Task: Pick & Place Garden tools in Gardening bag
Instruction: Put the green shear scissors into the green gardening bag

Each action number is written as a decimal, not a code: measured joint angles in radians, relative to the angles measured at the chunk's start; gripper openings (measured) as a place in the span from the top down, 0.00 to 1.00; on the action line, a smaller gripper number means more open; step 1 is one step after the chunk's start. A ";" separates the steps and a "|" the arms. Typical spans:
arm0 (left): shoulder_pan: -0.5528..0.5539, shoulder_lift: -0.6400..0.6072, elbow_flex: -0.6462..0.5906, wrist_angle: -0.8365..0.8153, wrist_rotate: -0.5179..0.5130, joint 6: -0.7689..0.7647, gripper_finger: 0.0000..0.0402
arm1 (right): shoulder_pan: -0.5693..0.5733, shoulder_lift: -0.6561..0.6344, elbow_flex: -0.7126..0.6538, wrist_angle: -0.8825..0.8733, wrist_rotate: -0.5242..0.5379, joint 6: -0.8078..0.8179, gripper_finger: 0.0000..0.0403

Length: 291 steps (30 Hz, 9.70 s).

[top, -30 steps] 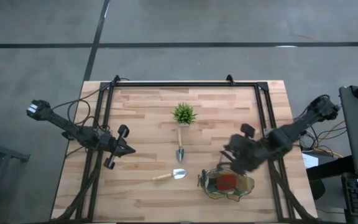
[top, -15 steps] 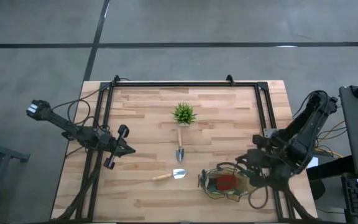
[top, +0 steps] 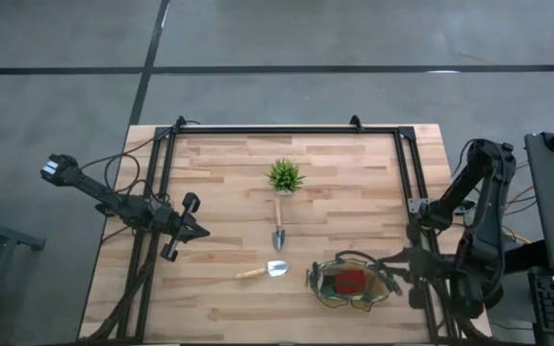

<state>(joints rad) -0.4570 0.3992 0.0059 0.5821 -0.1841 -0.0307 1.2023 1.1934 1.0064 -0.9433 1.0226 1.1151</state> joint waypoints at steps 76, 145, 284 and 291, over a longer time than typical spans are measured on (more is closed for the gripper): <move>0.000 0.000 0.000 0.000 0.000 0.000 0.97 | 0.093 0.187 -0.324 0.819 0.548 -0.526 0.86; 0.000 0.000 0.000 0.000 0.000 0.000 0.97 | -0.468 0.139 -0.174 0.479 -0.788 -0.338 0.61; 0.000 0.003 0.000 0.000 0.000 0.000 0.97 | -0.556 0.250 0.249 0.108 -0.804 -0.449 0.71; 0.000 0.003 0.000 0.000 0.000 0.000 0.97 | -0.580 0.251 0.153 0.162 -0.877 -0.297 0.73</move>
<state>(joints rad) -0.4571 0.4019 0.0059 0.5822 -0.1841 -0.0307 0.6225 1.4441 1.1594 -0.7810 0.1451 0.8183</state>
